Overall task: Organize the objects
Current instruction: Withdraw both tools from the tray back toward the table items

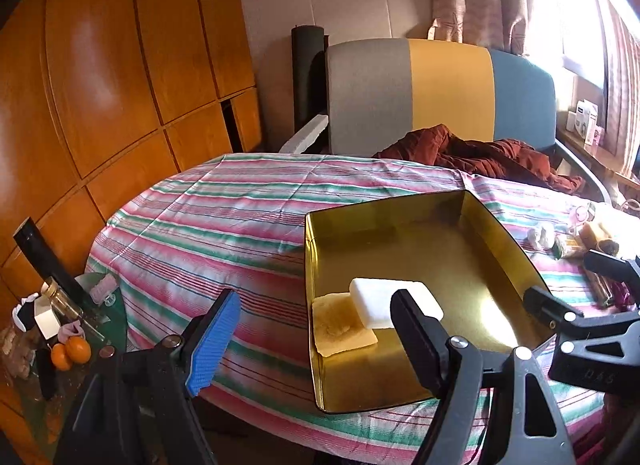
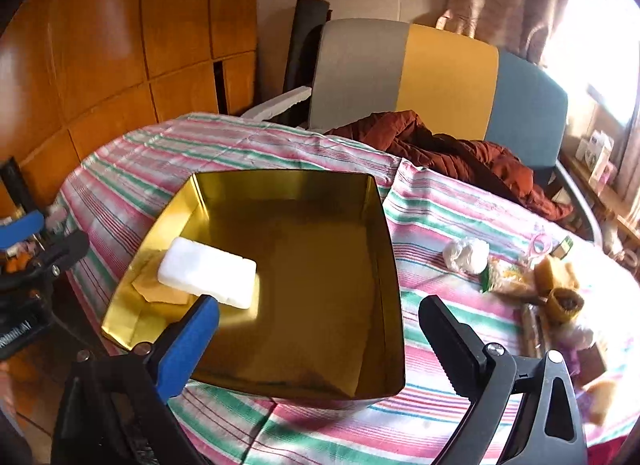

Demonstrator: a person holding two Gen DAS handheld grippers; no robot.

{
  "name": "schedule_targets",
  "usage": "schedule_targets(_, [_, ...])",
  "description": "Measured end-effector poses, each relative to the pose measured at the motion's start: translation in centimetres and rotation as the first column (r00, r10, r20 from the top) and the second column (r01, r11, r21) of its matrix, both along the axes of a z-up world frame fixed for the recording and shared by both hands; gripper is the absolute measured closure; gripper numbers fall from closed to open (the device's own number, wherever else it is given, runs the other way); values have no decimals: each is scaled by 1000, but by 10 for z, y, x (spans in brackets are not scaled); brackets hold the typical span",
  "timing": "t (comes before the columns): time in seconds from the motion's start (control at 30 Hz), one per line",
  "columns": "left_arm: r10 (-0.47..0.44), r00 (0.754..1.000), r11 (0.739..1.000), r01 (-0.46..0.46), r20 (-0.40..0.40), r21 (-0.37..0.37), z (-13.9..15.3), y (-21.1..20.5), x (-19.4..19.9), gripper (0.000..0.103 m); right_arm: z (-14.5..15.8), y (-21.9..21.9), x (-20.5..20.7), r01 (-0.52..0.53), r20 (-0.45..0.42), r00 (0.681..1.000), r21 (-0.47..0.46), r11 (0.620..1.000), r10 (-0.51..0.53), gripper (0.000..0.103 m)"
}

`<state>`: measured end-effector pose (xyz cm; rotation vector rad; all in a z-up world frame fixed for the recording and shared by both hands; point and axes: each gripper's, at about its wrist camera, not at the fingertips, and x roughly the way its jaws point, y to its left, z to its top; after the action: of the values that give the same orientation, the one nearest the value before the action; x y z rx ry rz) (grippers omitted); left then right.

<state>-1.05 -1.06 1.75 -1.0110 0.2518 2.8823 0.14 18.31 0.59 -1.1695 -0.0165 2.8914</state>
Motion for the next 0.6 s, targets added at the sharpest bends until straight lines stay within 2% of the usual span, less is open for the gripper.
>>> schedule_targets(0.6, [-88, 996, 995, 88, 6, -37, 2, 30, 11, 24, 0, 37, 20, 75, -10, 997, -62, 995, -76, 2])
